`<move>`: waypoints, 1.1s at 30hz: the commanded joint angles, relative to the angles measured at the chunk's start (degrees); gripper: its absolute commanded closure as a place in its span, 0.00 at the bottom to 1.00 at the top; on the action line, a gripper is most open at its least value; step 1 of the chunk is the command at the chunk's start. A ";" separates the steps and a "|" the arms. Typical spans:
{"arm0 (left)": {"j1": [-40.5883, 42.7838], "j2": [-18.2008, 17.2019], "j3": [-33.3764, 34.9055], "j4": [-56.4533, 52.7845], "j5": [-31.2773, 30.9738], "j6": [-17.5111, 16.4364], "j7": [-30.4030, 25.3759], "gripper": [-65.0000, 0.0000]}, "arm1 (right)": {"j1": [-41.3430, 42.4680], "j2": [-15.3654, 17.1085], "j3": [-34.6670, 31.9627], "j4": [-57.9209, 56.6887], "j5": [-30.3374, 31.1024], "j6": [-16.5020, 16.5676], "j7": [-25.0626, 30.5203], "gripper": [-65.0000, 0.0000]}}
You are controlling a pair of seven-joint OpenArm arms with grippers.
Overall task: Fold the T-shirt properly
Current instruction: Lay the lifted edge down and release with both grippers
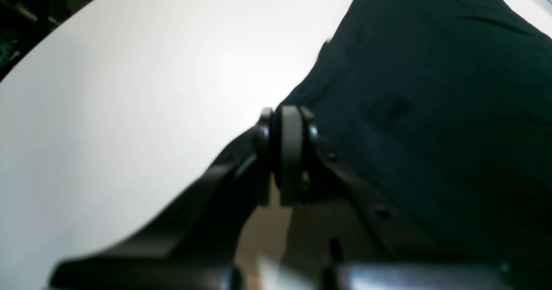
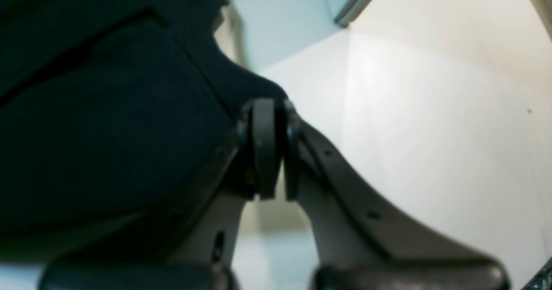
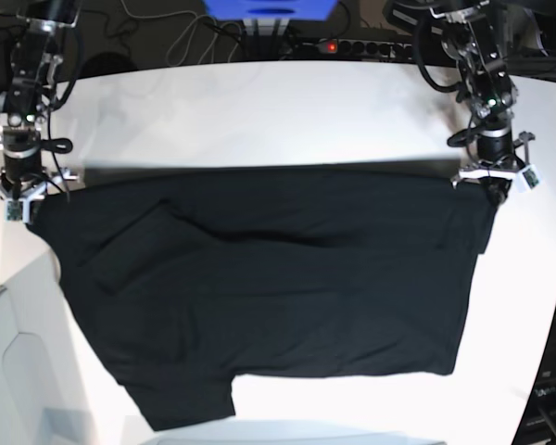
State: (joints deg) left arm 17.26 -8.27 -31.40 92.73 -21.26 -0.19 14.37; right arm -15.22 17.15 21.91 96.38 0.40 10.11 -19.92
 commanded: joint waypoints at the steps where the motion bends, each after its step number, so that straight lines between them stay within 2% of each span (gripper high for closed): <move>1: 0.63 -0.74 -0.38 1.82 -0.06 -0.03 -1.84 1.00 | -0.82 1.01 0.55 1.95 -0.01 -0.66 1.59 1.00; 7: 5.38 -0.03 -0.38 6.48 -0.06 -0.03 -1.93 1.00 | -6.80 1.01 0.55 6.35 0.08 -0.66 1.59 1.00; 13: 5.47 -0.39 -0.38 8.77 -0.06 -0.03 -1.93 1.00 | -7.33 1.27 0.55 7.84 0.08 -0.66 1.59 1.00; 16: 3.89 -0.56 -0.47 8.68 -0.06 -0.03 -1.84 1.00 | -4.25 1.36 0.37 7.58 -0.01 -0.66 0.80 1.00; 19: 0.99 -0.65 -0.38 8.15 0.03 -0.03 -1.84 1.00 | 0.15 2.06 0.20 7.49 -0.01 -0.48 -4.47 1.00; 21: -0.95 -0.65 -0.29 7.54 0.03 -0.03 -1.23 1.00 | 3.58 2.33 0.20 6.96 -0.01 2.33 -7.46 1.00; 24: -5.43 -0.65 -0.29 6.30 0.03 -0.03 3.34 1.00 | 10.52 2.50 0.20 4.76 -0.36 6.90 -12.56 1.00; 27: -10.35 -0.65 -0.29 4.72 0.38 -0.03 7.39 1.00 | 17.20 2.68 0.02 0.98 -0.36 7.25 -15.99 1.00; 33: -17.92 -0.74 -1.26 3.93 0.11 0.14 11.08 1.00 | 25.47 5.40 -1.82 -2.36 -0.36 7.25 -16.69 1.00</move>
State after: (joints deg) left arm 0.25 -8.19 -32.27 95.53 -21.28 -0.21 27.14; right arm 9.06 21.34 19.79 92.99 0.38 17.98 -38.11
